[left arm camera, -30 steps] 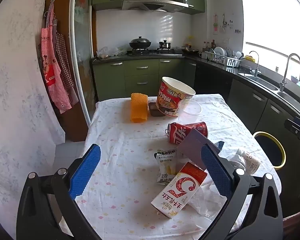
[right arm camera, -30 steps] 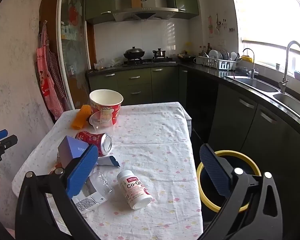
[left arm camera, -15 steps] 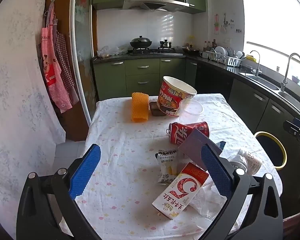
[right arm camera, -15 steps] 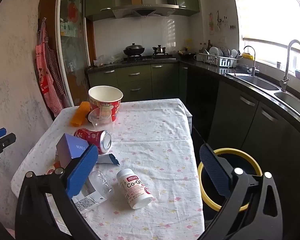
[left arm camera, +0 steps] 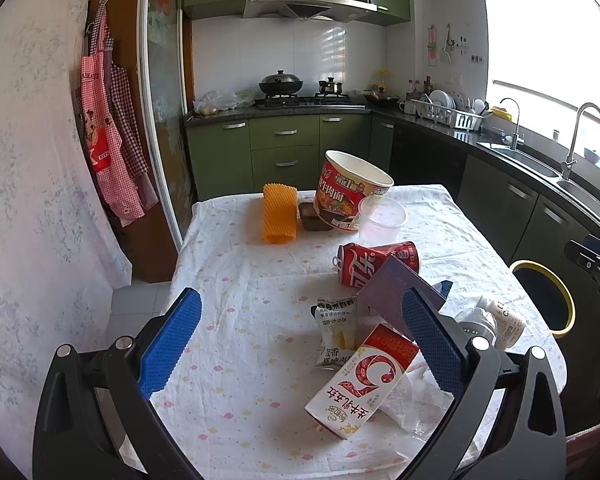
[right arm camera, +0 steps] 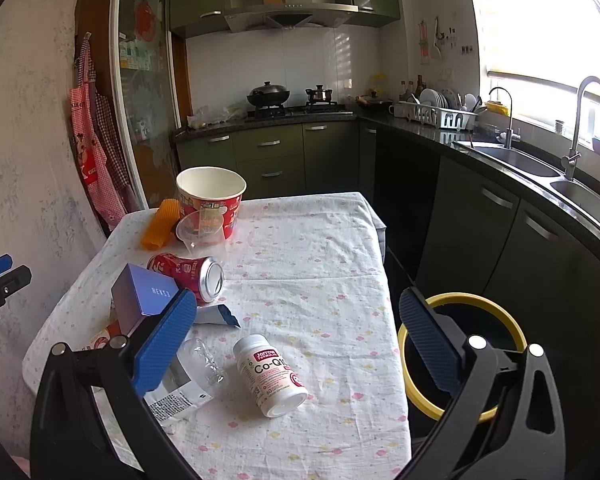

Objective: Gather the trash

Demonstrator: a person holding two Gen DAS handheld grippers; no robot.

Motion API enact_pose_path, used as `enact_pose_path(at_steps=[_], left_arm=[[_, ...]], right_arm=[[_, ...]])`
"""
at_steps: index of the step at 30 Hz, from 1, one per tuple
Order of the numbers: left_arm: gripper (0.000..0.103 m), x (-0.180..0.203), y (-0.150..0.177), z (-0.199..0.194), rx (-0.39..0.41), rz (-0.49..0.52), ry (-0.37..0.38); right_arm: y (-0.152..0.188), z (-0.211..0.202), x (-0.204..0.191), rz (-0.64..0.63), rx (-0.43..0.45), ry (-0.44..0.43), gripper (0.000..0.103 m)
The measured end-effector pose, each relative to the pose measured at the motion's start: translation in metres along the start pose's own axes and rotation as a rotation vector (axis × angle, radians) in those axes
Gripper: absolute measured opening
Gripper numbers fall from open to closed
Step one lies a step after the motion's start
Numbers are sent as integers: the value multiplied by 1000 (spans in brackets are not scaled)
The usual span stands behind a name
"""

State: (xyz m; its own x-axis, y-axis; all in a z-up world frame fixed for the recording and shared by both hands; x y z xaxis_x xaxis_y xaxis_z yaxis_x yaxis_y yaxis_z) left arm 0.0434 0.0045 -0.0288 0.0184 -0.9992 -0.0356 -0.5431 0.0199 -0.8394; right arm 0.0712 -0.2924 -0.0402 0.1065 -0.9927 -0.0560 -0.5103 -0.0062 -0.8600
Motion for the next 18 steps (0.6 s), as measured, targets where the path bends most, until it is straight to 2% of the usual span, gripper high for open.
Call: enact_pose_path(at_steps=[18], left_arm=[[99,1,1,0,-7,4,5]], right_arm=[[1,2,1,2,-7,-1,97]])
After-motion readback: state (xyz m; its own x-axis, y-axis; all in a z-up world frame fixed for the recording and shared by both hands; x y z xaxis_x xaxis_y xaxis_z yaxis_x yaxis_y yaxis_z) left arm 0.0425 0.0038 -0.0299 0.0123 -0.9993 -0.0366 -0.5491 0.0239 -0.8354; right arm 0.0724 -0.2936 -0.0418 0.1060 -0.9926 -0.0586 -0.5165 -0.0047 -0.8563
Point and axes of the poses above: each gripper's, at about its wrist camera, not at the fingertips, and z roughly the way its jaws point, x to its right, y to its underside, the point moved 4 cm from there along z, roughly the way its jaws point, and after that the axes turned 2 degrees about -y, right-handed, at the moved point
